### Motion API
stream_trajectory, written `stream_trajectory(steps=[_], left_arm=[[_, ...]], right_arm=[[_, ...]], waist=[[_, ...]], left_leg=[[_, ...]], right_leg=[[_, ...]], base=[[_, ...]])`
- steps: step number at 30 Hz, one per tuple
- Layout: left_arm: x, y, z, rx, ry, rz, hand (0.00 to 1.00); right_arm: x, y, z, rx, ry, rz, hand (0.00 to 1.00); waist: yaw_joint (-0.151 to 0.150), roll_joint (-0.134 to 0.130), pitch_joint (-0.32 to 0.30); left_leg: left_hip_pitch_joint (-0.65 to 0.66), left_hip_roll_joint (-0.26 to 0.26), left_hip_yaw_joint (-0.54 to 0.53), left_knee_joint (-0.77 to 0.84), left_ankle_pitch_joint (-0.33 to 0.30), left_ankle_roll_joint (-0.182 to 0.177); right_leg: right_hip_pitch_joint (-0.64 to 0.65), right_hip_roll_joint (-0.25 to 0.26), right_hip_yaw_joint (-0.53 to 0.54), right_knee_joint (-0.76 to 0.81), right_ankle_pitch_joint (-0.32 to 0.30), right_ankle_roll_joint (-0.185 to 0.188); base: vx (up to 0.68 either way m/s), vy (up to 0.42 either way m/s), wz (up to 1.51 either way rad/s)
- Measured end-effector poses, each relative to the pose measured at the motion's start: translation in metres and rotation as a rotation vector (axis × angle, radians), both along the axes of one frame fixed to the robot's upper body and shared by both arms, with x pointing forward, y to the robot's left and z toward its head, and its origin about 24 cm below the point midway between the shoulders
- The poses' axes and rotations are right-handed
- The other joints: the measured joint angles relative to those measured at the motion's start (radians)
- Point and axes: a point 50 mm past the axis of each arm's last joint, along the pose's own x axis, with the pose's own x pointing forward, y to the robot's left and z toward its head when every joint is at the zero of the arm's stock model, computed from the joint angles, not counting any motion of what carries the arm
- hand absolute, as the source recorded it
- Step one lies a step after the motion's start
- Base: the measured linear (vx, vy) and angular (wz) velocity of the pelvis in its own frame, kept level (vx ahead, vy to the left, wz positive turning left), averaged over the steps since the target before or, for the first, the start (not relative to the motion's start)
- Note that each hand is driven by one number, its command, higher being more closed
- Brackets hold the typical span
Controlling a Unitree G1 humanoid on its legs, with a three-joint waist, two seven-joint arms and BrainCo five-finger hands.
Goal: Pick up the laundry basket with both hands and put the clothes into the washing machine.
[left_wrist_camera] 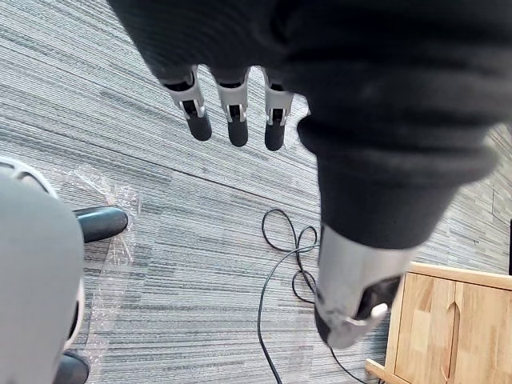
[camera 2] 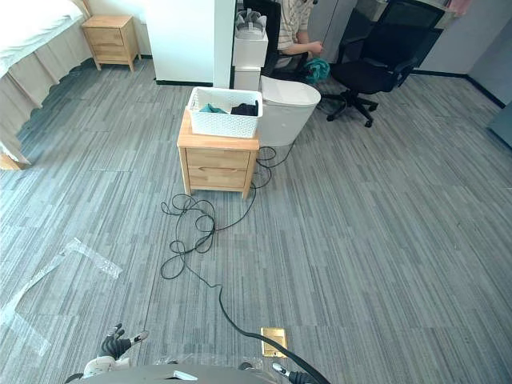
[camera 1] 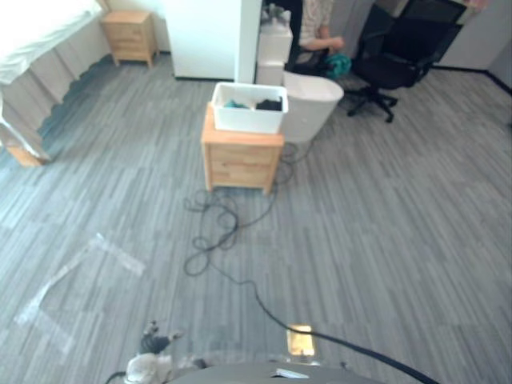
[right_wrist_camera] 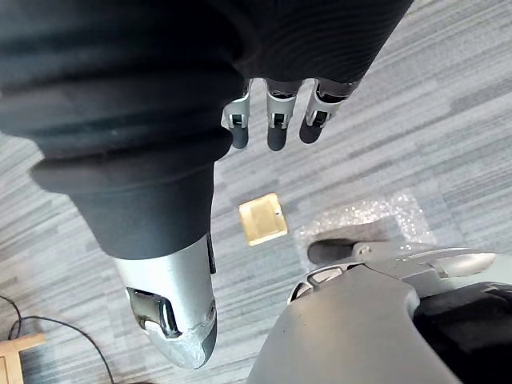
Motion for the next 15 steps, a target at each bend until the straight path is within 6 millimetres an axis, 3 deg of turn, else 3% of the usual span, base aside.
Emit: stream_trajectory(steps=[4, 7, 8, 9, 10, 11, 13, 14, 15], left_arm=[[0.001, 0.001, 0.0, 0.001, -0.004, 0.004, 0.0], [0.0, 0.001, 0.0, 0.0, -0.004, 0.006, 0.0], [0.0, 0.002, 0.001, 0.004, -0.004, 0.004, 0.0], [0.0, 0.003, 0.001, 0.005, -0.003, 0.004, 0.0], [0.0, 0.005, 0.001, 0.01, -0.006, 0.009, 0.0], [0.001, 0.005, 0.001, 0.009, -0.009, 0.008, 0.0], [-0.001, 0.011, 0.002, 0.027, -0.004, 0.006, 0.0], [-0.003, 0.013, 0.002, 0.03, 0.005, 0.004, 0.0], [-0.003, 0.012, 0.001, 0.029, 0.007, 0.004, 0.0]], right_arm=[[-0.001, -0.001, 0.0, -0.001, 0.003, -0.007, 0.0], [-0.004, -0.003, 0.0, 0.002, 0.007, -0.052, 0.0], [-0.009, -0.002, -0.001, 0.006, 0.011, -0.087, 0.0], [-0.009, -0.003, -0.001, 0.005, 0.009, -0.096, 0.0], [-0.006, -0.007, 0.001, -0.005, 0.0, -0.105, 0.0], [0.001, -0.009, 0.002, -0.011, -0.019, -0.099, 0.0], [0.008, -0.009, 0.003, -0.011, -0.036, -0.092, 0.0], [0.011, -0.009, 0.003, -0.011, -0.045, -0.081, 0.0], [0.013, -0.008, 0.004, -0.012, -0.048, -0.074, 0.0]], waist=[[0.004, -0.002, -0.001], [-0.002, -0.004, 0.002], [-0.008, -0.016, 0.009], [-0.008, -0.006, 0.014], [0.007, -0.005, 0.018], [0.006, 0.015, 0.033], [-0.003, 0.016, 0.042], [-0.006, 0.02, 0.043], [-0.007, 0.021, 0.044]], left_leg=[[-0.018, -0.007, 0.002, 0.0, -0.013, 0.005], [-0.008, -0.033, -0.001, 0.001, -0.049, 0.026], [0.013, -0.051, 0.008, 0.001, -0.069, 0.026], [0.026, -0.061, 0.01, 0.001, -0.075, 0.029], [0.042, -0.064, 0.018, 0.001, -0.097, 0.036], [0.072, -0.057, 0.022, 0.009, -0.098, 0.051], [0.094, -0.028, 0.023, 0.051, -0.137, 0.047], [0.101, 0.005, 0.024, 0.068, -0.159, 0.034], [0.105, 0.015, 0.023, 0.068, -0.162, 0.03]], right_leg=[[-0.034, -0.014, 0.0, 0.044, -0.025, 0.01], [-0.083, -0.083, -0.034, 0.22, -0.135, 0.038], [-0.101, -0.135, -0.053, 0.331, -0.189, 0.044], [-0.122, -0.158, -0.058, 0.401, -0.208, 0.04], [-0.209, -0.205, -0.053, 0.623, -0.202, 0.0], [-0.254, -0.223, -0.055, 0.727, -0.208, -0.031], [-0.303, -0.228, -0.085, 0.817, -0.285, -0.029], [-0.346, -0.202, -0.119, 0.804, -0.316, -0.03], [-0.37, -0.192, -0.125, 0.788, -0.316, -0.03]], base=[[0.05, 0.028, 0.01], [0.11, 0.109, 0.36], [0.13, 0.082, 0.47], [0.3, 0.169, 0.23], [0.23, 0.116, -0.09], [0.3, 0.134, -0.2], [0.3, 0.035, -0.04], [0.36, -0.005, 0.05], [0.33, -0.02, 0.13]])
